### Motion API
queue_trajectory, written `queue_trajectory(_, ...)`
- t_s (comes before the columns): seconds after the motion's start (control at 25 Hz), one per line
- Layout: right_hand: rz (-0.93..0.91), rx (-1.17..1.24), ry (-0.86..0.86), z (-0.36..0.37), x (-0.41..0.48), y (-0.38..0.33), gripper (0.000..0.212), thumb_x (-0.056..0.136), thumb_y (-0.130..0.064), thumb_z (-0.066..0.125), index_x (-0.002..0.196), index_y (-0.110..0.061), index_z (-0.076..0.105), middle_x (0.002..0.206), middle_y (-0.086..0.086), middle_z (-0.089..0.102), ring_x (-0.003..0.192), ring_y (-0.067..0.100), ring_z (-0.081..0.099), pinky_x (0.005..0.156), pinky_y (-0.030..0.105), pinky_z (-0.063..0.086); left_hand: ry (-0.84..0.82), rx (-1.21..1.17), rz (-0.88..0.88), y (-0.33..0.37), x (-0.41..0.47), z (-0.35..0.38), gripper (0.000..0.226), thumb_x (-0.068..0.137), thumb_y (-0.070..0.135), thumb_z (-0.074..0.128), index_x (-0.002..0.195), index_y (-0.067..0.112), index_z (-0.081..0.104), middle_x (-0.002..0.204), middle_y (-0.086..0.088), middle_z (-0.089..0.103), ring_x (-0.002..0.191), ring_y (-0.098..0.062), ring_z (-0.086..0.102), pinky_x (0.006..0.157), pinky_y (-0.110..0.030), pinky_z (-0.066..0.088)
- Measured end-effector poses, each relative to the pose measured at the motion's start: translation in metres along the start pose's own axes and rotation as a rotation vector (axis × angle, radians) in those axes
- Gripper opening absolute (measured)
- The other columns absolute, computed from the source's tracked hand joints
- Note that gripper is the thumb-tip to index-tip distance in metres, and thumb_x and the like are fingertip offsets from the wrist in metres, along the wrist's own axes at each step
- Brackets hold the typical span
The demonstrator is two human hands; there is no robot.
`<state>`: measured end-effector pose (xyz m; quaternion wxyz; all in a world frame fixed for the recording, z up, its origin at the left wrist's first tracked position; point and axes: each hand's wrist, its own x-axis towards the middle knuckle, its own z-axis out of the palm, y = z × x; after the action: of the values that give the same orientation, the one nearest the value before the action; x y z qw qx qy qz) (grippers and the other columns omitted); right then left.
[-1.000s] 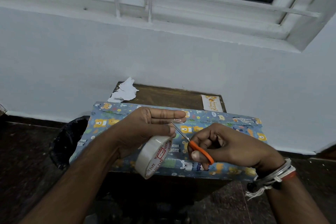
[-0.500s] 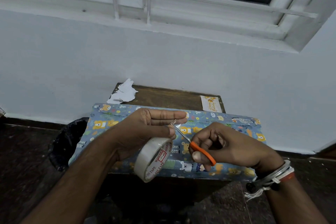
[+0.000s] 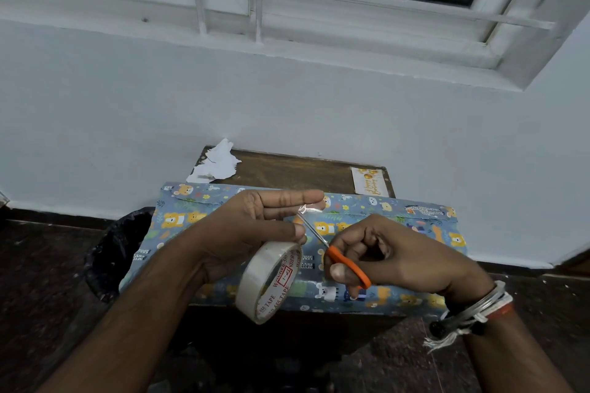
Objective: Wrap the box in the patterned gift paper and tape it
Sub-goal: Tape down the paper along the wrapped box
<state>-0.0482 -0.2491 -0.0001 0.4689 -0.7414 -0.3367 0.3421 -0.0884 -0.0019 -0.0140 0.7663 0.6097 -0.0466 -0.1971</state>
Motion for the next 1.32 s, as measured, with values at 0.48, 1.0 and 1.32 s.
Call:
queue_trajectory(0.48,0.154,-0.619,0.626,0.011,0.013,0.005,0.025,0.076,-0.041,0.089,0.094,-0.037,0.073,0.082,-0.012,0.07,0.069,0.002,0.059,0.065,0.021,0.045,0.099,-0.017,0.116,0.004,-0.002,-0.009,0.062,0.086,-0.014,0.062,0.135,0.024,0.063,0.133,0.01,0.069,0.095,-0.006,0.072,0.078,-0.021,0.06)
queue_trajectory(1.0,0.088,0.05,0.907,0.028,0.047,-0.013,0.012,0.094,-0.028,0.074,0.105,-0.023,0.076,0.087,0.0,0.079,0.089,0.013,0.075,0.086,0.032,0.062,0.074,-0.035,0.191,-0.003,0.007,-0.004,0.083,0.077,-0.011,0.076,0.141,0.037,0.054,0.135,0.007,0.068,0.104,-0.013,0.071,0.082,-0.033,0.059)
queue_trajectory(1.32,-0.013,0.714,0.954,0.022,0.05,-0.013,0.021,0.084,-0.004,0.079,0.103,0.001,0.07,0.089,0.019,0.077,0.082,0.024,0.074,0.078,0.026,0.063,0.045,0.027,0.18,-0.003,0.02,0.016,0.083,0.087,-0.019,0.064,0.145,0.039,0.048,0.136,0.012,0.066,0.078,-0.016,0.07,0.081,-0.038,0.056)
